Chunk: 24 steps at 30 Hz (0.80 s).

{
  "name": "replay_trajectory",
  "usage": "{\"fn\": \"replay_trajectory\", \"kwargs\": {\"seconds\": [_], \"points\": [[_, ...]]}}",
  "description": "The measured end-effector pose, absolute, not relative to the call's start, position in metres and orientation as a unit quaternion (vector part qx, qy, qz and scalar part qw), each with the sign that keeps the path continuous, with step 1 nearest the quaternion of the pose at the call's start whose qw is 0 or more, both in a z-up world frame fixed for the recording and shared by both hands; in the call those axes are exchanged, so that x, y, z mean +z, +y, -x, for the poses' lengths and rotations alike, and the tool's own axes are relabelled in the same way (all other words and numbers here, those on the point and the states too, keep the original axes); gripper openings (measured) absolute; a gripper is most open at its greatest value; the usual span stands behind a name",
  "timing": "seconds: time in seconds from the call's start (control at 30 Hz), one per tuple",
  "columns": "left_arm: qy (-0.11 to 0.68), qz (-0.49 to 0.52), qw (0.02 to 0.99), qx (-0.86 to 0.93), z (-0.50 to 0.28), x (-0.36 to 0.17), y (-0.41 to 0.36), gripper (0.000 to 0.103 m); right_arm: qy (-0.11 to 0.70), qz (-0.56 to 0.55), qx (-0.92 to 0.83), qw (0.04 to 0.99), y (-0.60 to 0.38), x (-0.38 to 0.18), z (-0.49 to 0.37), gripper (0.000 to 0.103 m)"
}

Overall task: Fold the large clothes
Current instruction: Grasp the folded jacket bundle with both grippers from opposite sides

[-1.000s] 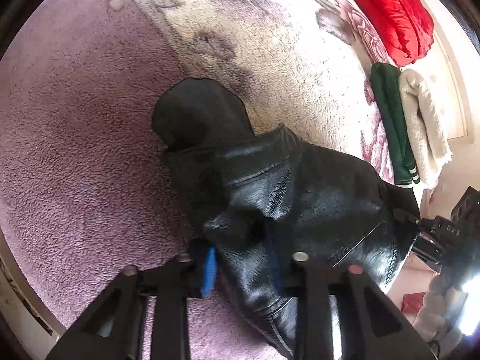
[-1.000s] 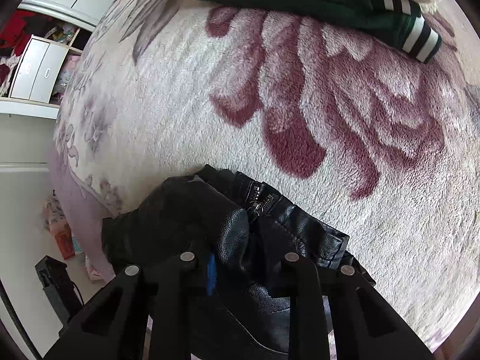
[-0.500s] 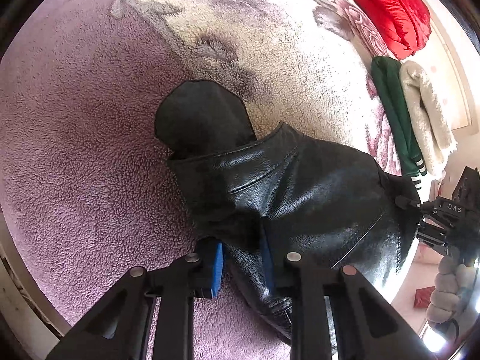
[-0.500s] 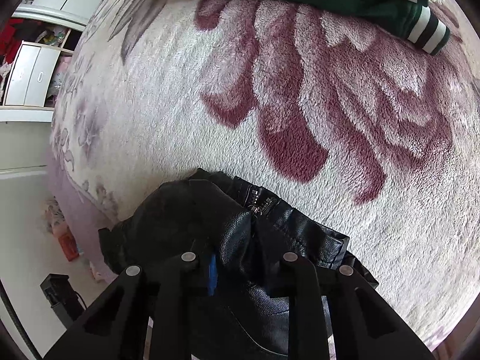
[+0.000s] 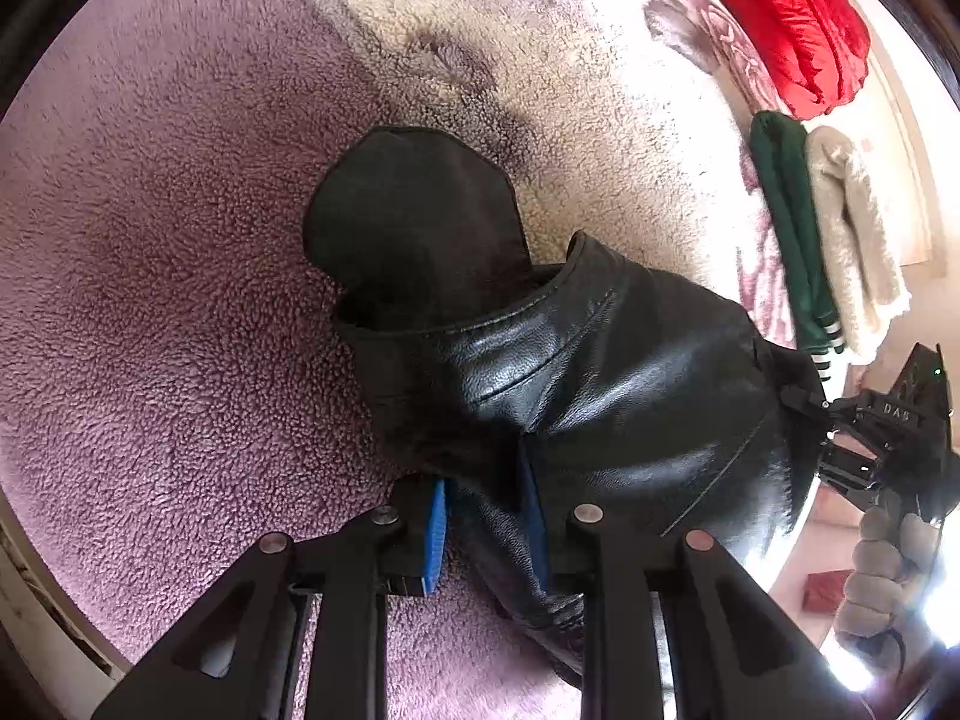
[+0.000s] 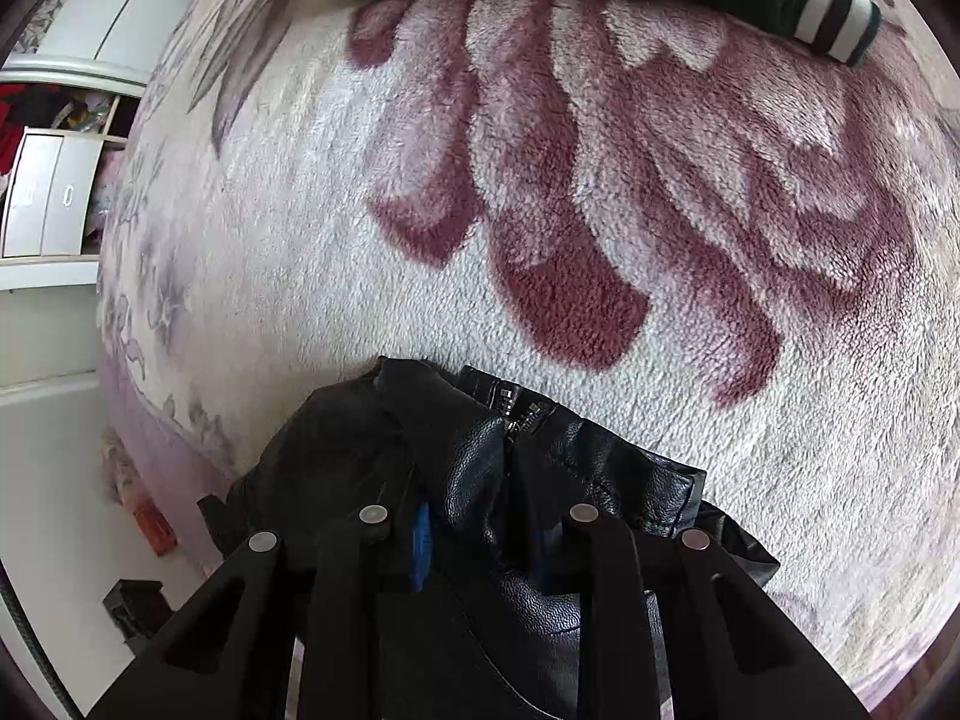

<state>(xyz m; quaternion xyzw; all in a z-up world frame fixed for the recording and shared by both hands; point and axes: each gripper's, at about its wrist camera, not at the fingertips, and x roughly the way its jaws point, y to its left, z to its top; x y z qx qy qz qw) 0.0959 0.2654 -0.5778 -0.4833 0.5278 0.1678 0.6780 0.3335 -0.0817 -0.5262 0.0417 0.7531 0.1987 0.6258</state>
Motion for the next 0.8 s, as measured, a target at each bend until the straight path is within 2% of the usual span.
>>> {"fn": "replay_trajectory", "kwargs": {"seconds": [0.07, 0.1, 0.13, 0.17, 0.2, 0.23, 0.27, 0.37, 0.47, 0.6, 0.63, 0.7, 0.8], "points": [[0.514, 0.512, 0.672, 0.151, -0.085, -0.571, 0.270, 0.021, 0.763, -0.059, 0.217, 0.607, -0.092, -0.517, -0.332, 0.034], [0.504, 0.529, 0.668, 0.143, -0.079, -0.569, 0.272, 0.021, 0.768, -0.086, 0.226, 0.593, -0.103, -0.512, -0.330, 0.041], [0.491, 0.550, 0.663, 0.131, -0.070, -0.567, 0.273, 0.024, 0.770, -0.116, 0.232, 0.584, -0.119, -0.507, -0.326, 0.052], [0.482, 0.566, 0.656, 0.127, -0.059, -0.567, 0.273, 0.035, 0.767, -0.132, 0.231, 0.583, -0.133, -0.503, -0.322, 0.061], [0.475, 0.578, 0.652, 0.123, -0.052, -0.568, 0.272, 0.041, 0.765, -0.145, 0.230, 0.584, -0.147, -0.500, -0.317, 0.079], [0.466, 0.590, 0.648, 0.119, -0.045, -0.571, 0.270, 0.055, 0.764, -0.162, 0.225, 0.583, -0.164, -0.498, -0.309, 0.085], [0.460, 0.602, 0.641, 0.122, -0.037, -0.576, 0.267, 0.059, 0.766, -0.177, 0.216, 0.580, -0.180, -0.500, -0.300, 0.087], [0.438, 0.648, 0.616, 0.096, -0.034, -0.598, 0.253, 0.059, 0.773, -0.238, 0.200, 0.553, -0.227, -0.522, -0.265, 0.087], [0.417, 0.673, 0.608, 0.061, -0.051, -0.614, 0.242, 0.059, 0.769, -0.333, 0.219, 0.500, -0.257, -0.569, -0.230, 0.088], [0.412, 0.667, 0.618, 0.061, -0.080, -0.627, 0.236, 0.073, 0.733, -0.450, 0.281, 0.425, -0.254, -0.631, -0.204, 0.090], [0.406, 0.670, 0.618, 0.062, -0.080, -0.628, 0.238, 0.077, 0.722, -0.462, 0.306, 0.414, -0.245, -0.639, -0.203, 0.091], [0.400, 0.672, 0.619, 0.070, -0.080, -0.626, 0.238, 0.077, 0.712, -0.459, 0.335, 0.412, -0.226, -0.644, -0.207, 0.095], [0.384, 0.670, 0.628, 0.091, -0.076, -0.620, 0.237, 0.077, 0.712, -0.428, 0.360, 0.424, -0.197, -0.639, -0.214, 0.095]]}}
